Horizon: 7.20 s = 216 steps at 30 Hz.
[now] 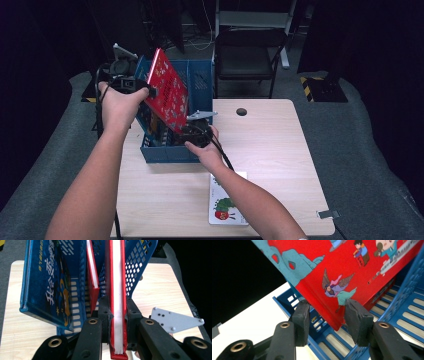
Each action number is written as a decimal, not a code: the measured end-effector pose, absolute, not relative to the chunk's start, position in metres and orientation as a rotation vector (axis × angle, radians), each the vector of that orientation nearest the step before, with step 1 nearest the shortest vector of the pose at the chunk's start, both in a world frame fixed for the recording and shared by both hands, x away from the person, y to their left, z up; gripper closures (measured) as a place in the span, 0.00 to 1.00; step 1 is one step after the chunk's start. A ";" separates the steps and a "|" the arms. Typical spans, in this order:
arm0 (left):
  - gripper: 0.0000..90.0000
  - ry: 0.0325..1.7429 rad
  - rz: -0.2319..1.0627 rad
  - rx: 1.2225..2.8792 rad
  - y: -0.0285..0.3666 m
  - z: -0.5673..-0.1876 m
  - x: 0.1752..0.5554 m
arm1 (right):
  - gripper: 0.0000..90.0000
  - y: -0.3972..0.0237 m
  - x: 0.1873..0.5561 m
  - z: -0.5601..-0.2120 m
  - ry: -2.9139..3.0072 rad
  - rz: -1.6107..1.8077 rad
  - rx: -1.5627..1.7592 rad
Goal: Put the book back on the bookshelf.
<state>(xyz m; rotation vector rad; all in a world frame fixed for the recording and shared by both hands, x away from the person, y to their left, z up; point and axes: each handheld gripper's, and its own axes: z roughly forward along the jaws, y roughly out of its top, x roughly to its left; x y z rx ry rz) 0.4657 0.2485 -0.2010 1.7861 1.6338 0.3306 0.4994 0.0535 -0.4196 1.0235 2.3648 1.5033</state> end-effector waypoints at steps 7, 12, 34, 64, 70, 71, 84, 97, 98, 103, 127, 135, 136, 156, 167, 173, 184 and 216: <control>0.88 1.641 0.339 1.787 0.246 -0.203 0.468 | 0.63 0.055 0.503 -0.419 2.372 1.477 1.028; 0.88 1.649 0.340 1.800 0.243 -0.206 0.469 | 0.63 0.056 0.506 -0.420 2.373 1.467 1.030; 0.88 1.671 0.359 1.835 0.229 -0.229 0.473 | 0.63 0.061 0.516 -0.411 2.374 1.440 1.019; 0.88 1.712 0.342 1.855 0.225 -0.265 0.483 | 0.63 0.071 0.513 -0.414 2.414 1.408 0.994; 0.88 1.715 0.338 1.851 0.225 -0.271 0.484 | 0.63 0.071 0.514 -0.416 2.426 1.380 1.000; 0.88 1.716 0.337 1.850 0.225 -0.271 0.484 | 0.63 0.071 0.514 -0.416 2.423 1.379 1.006; 0.88 1.723 0.354 1.874 0.217 -0.282 0.487 | 0.63 0.071 0.515 -0.416 2.433 1.368 0.986; 0.88 1.734 0.356 1.875 0.218 -0.291 0.489 | 0.63 0.075 0.513 -0.420 2.455 1.364 1.010; 0.88 1.734 0.355 1.872 0.218 -0.292 0.489 | 0.63 0.075 0.514 -0.420 2.455 1.365 1.009; 0.88 1.721 0.364 1.867 0.217 -0.293 0.490 | 0.63 0.075 0.514 -0.420 2.448 1.374 1.012; 0.84 1.701 0.391 1.859 0.214 -0.294 0.494 | 0.63 0.073 0.516 -0.420 2.412 1.391 1.020; 0.86 1.658 0.331 1.858 0.208 -0.291 0.493 | 0.69 0.068 0.523 -0.416 2.362 1.394 1.065; 0.85 1.654 0.337 1.853 0.207 -0.290 0.492 | 0.69 0.065 0.526 -0.416 2.343 1.408 1.080; 0.86 1.637 0.352 1.855 0.211 -0.293 0.492 | 0.75 0.061 0.532 -0.418 2.356 1.408 1.099; 0.84 1.626 0.369 1.860 0.217 -0.288 0.486 | 0.76 0.061 0.545 -0.417 2.340 1.427 1.190; 0.84 1.631 0.384 1.851 0.223 -0.286 0.485 | 0.76 0.060 0.552 -0.416 2.352 1.428 1.199; 0.79 1.642 0.384 1.852 0.228 -0.286 0.484 | 0.65 0.068 0.543 -0.414 2.359 1.398 1.133; 0.56 1.416 0.359 1.869 0.232 -0.301 0.441 | 0.52 0.007 0.484 -0.386 2.332 1.385 0.998</control>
